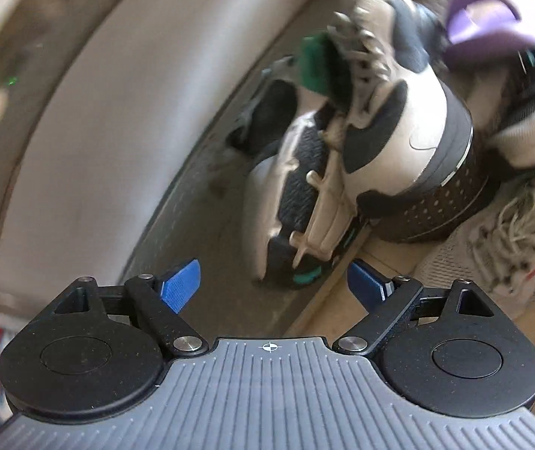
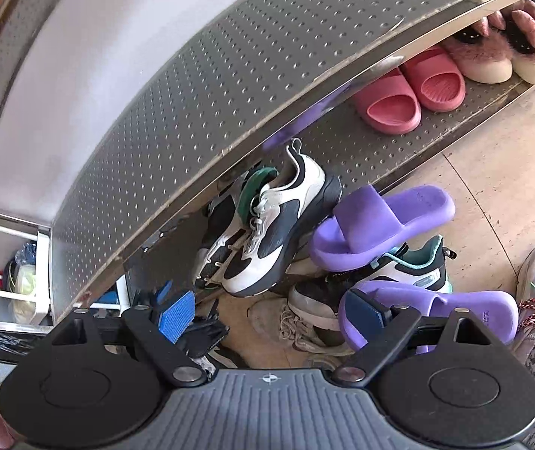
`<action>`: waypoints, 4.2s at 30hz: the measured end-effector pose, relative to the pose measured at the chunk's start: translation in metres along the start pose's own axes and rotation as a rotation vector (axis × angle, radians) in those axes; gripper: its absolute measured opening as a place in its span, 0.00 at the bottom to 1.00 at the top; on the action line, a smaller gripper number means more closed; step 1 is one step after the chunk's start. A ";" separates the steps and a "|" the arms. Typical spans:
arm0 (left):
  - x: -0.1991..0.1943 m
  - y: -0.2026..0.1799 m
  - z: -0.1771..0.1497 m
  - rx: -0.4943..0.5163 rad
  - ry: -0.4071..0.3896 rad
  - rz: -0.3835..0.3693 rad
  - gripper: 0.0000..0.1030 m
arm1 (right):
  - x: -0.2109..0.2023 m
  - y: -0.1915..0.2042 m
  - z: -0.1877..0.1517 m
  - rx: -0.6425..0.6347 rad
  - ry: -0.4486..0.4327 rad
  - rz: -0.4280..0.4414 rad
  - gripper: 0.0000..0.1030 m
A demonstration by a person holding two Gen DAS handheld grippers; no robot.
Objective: Organize scattered shoes
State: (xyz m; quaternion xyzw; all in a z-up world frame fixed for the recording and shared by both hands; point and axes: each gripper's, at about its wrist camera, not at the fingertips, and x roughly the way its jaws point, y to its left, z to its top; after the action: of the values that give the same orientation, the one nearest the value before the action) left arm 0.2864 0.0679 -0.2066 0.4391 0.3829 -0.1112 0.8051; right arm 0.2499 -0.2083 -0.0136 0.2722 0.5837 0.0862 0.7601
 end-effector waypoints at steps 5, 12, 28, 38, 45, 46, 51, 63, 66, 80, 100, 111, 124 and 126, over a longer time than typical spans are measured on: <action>0.027 -0.005 0.014 0.154 0.003 -0.041 0.88 | 0.011 0.006 -0.001 -0.020 0.031 -0.010 0.87; 0.010 -0.011 0.015 0.216 -0.005 -0.040 0.52 | 0.019 0.005 -0.003 -0.030 0.044 -0.051 0.87; -0.147 -0.028 -0.010 -0.140 0.118 -0.171 0.82 | -0.004 0.004 -0.009 -0.019 -0.036 -0.008 0.87; -0.113 -0.090 0.065 -0.072 -0.010 -0.046 0.87 | -0.043 -0.014 0.000 -0.004 -0.120 0.033 0.87; -0.056 -0.115 0.076 0.209 0.045 0.035 0.86 | -0.047 -0.039 0.011 0.071 -0.110 0.036 0.88; -0.054 -0.115 0.076 0.228 0.046 0.033 0.86 | -0.048 -0.039 0.011 0.070 -0.113 0.033 0.88; -0.040 -0.114 0.076 0.324 0.052 0.024 0.82 | -0.046 -0.037 0.011 0.063 -0.098 0.045 0.88; -0.133 -0.090 0.057 0.209 0.018 -0.039 0.49 | -0.033 -0.020 0.009 0.011 -0.093 0.008 0.88; -0.189 -0.086 0.034 0.133 0.035 -0.014 0.49 | -0.030 -0.018 0.007 0.021 -0.101 0.002 0.88; -0.292 -0.060 -0.052 -0.198 0.347 -0.159 0.86 | 0.039 0.051 -0.072 -0.380 0.053 -0.093 0.88; -0.226 0.141 -0.125 -0.649 0.362 -0.282 0.90 | 0.262 0.174 -0.209 -0.585 0.331 -0.286 0.48; -0.190 0.116 -0.166 -0.618 0.543 -0.345 0.91 | 0.348 0.180 -0.197 -0.407 0.272 -0.479 0.88; -0.197 0.107 -0.157 -0.595 0.530 -0.351 0.92 | 0.310 0.170 -0.195 -0.457 0.219 -0.631 0.57; -0.198 0.106 -0.153 -0.588 0.528 -0.349 0.92 | 0.303 0.167 -0.193 -0.515 0.216 -0.690 0.45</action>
State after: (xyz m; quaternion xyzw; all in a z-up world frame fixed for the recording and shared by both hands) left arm 0.1264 0.2207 -0.0487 0.1332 0.6596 -0.0155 0.7395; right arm 0.1924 0.1283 -0.2153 -0.1473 0.6759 -0.0018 0.7221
